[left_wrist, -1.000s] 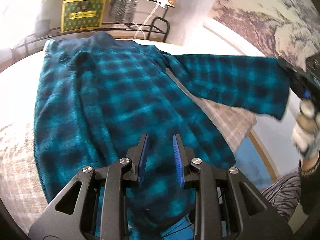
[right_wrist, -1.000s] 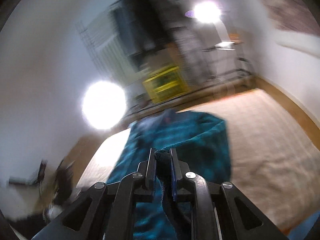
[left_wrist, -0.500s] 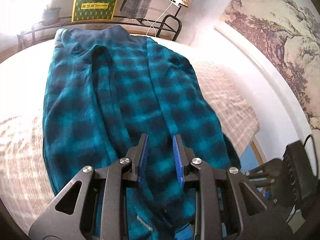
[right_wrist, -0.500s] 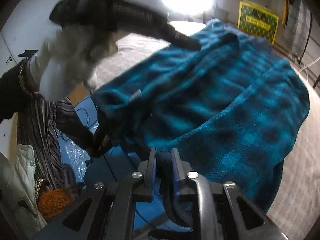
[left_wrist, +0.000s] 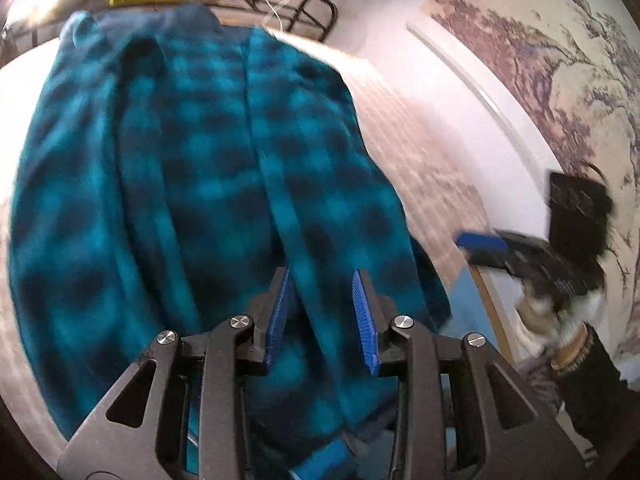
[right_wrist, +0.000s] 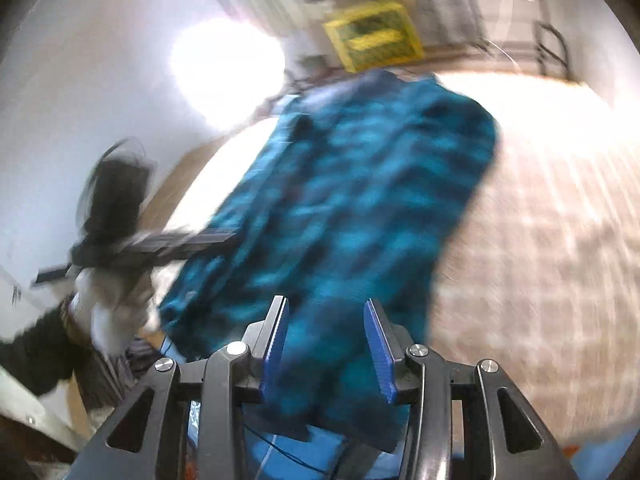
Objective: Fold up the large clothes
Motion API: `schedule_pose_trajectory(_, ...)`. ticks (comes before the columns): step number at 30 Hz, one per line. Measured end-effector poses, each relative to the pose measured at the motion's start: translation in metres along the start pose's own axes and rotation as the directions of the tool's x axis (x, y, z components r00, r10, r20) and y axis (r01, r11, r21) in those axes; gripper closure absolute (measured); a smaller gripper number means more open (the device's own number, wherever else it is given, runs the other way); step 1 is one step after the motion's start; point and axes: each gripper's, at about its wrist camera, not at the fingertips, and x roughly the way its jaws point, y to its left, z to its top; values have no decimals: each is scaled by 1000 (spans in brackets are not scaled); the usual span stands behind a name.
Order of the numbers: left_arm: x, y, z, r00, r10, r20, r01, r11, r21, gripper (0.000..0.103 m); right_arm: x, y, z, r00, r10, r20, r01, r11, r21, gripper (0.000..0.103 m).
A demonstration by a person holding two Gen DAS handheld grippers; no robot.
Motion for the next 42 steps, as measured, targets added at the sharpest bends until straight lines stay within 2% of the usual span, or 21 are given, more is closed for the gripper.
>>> schedule_pose_trajectory(3, 4, -18, -18, 1000, -4, -17, 4, 1000, 28, 72, 10, -26, -4, 1000, -9, -29, 12, 996, 90, 61)
schedule_pose_trajectory(9, 19, -72, -37, 1000, 22, -19, -18, 982, 188, 72, 33, -57, -14, 996, -44, -84, 57, 985, 166, 61)
schedule_pose_trajectory(11, 30, -82, -40, 999, 4, -43, 4, 982, 187, 72, 40, -61, -19, 994, -35, -101, 53, 982, 182, 79)
schedule_pose_trajectory(12, 35, -85, -41, 999, 0, -52, 10, 983, 182, 72, 46, -62, -20, 993, -9, -118, 31, 981, 191, 99)
schedule_pose_trajectory(15, 44, -92, -44, 999, 5, -53, 5, 982, 189, 69, 46, -51, -19, 990, -48, -131, 64, 990, 122, 99)
schedule_pose_trajectory(17, 52, -101, -43, 998, 30, -51, -19, 977, 212, 58, 39, -47, -14, 993, -36, -109, 47, 994, 102, 96)
schedule_pose_trajectory(18, 56, -104, -43, 998, 48, -51, -36, 975, 222, 51, 36, -48, -10, 995, -29, -95, 40, 993, 114, 78)
schedule_pose_trajectory(19, 61, -107, -42, 996, 69, -50, -55, 970, 236, 51, 33, -52, -6, 996, -34, -79, 44, 991, 130, 52)
schedule_pose_trajectory(20, 66, -110, -42, 994, 93, -52, -76, 964, 255, 51, 30, -55, -2, 998, -32, -62, 41, 989, 143, 46)
schedule_pose_trajectory(22, 76, -110, -43, 989, 138, -56, -116, 951, 286, 56, 33, -59, 6, 998, -1, -59, 10, 988, 155, 52)
schedule_pose_trajectory(23, 81, -109, -43, 987, 151, -60, -127, 947, 294, 66, 37, -59, 10, 998, 0, -62, 10, 988, 153, 54)
schedule_pose_trajectory(24, 86, -105, -43, 983, 169, -68, -143, 947, 287, 86, 42, -59, 14, 998, -6, -66, 16, 989, 145, 60)
schedule_pose_trajectory(27, 83, -86, -38, 993, 91, -76, -77, 982, 173, 95, 51, -69, 24, 998, 33, -56, -22, 982, 186, 60)
schedule_pose_trajectory(28, 78, -79, -36, 996, 49, -71, -39, 991, 127, 96, 52, -74, 27, 998, 48, -44, -37, 977, 212, 54)
schedule_pose_trajectory(30, 72, -75, -36, 998, 23, -63, -16, 995, 102, 97, 56, -92, 37, 997, 79, -1, -75, 953, 294, 48)
schedule_pose_trajectory(32, 66, -76, -36, 999, 9, -52, -4, 995, 95, 97, 64, -107, 48, 996, 86, 29, -91, 930, 355, 51)
schedule_pose_trajectory(34, 60, -78, -35, 999, -10, -45, 14, 996, 88, 97, 72, -117, 59, 994, 97, 52, -110, 913, 394, 80)
schedule_pose_trajectory(35, 58, -78, -34, 999, -19, -42, 23, 996, 83, 97, 76, -119, 64, 993, 102, 53, -114, 910, 398, 84)
schedule_pose_trajectory(37, 53, -82, -32, 999, -33, -34, 36, 996, 78, 97, 81, -113, 76, 997, 77, 33, -83, 927, 366, 101)
schedule_pose_trajectory(40, 51, -87, -25, 998, -61, -18, 62, 996, 57, 97, 79, -92, 89, 999, -34, 10, 31, 969, 246, 103)
schedule_pose_trajectory(42, 53, -91, -20, 997, -80, -1, 80, 996, 48, 97, 67, -87, 95, 996, -83, 22, 77, 978, 196, 103)
